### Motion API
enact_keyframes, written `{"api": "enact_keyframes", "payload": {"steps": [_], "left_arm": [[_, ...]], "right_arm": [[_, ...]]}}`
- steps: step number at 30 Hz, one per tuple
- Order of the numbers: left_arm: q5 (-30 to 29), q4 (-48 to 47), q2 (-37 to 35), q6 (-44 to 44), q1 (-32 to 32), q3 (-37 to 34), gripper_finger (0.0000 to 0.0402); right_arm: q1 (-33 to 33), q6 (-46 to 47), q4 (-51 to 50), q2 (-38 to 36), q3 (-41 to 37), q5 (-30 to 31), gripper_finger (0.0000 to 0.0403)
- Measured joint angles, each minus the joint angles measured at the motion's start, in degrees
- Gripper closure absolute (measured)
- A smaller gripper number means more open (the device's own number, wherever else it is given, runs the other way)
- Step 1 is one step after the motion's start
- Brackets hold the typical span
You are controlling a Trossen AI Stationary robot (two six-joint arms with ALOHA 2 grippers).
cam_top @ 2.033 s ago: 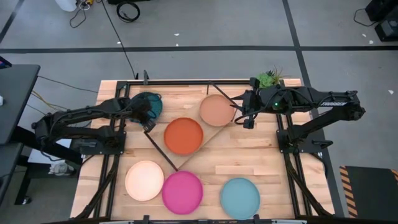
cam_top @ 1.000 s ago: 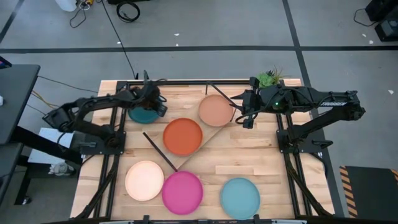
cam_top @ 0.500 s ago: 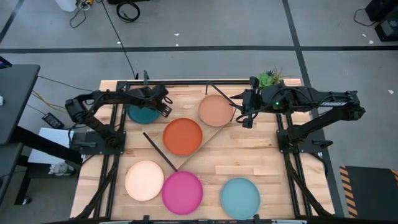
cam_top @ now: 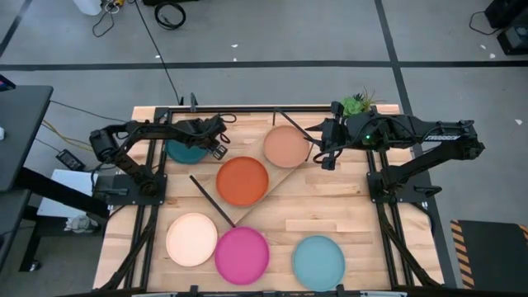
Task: Place and stack plates onto a shelf
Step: Stack the dark blue plate on top of the orange plate on the shelf
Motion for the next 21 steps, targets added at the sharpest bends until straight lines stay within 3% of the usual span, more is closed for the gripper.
{"api": "enact_keyframes", "payload": {"steps": [6,15,21], "left_arm": [[0.94,0.25,-0.04,0.21,0.00,0.01,0.0385],[6.39,-1.23,-0.97,-0.57,-0.03,0.13,0.0386],[8.47,-6.05,-5.53,-0.12,-1.41,1.54,0.0389]], "right_arm": [[0.00,-0.02,-0.55,0.00,0.00,0.00,0.0286],[0.00,-0.01,-1.07,0.00,0.00,0.00,0.0286],[0.01,-0.02,-1.29,0.00,0.00,-0.02,0.0286]]}}
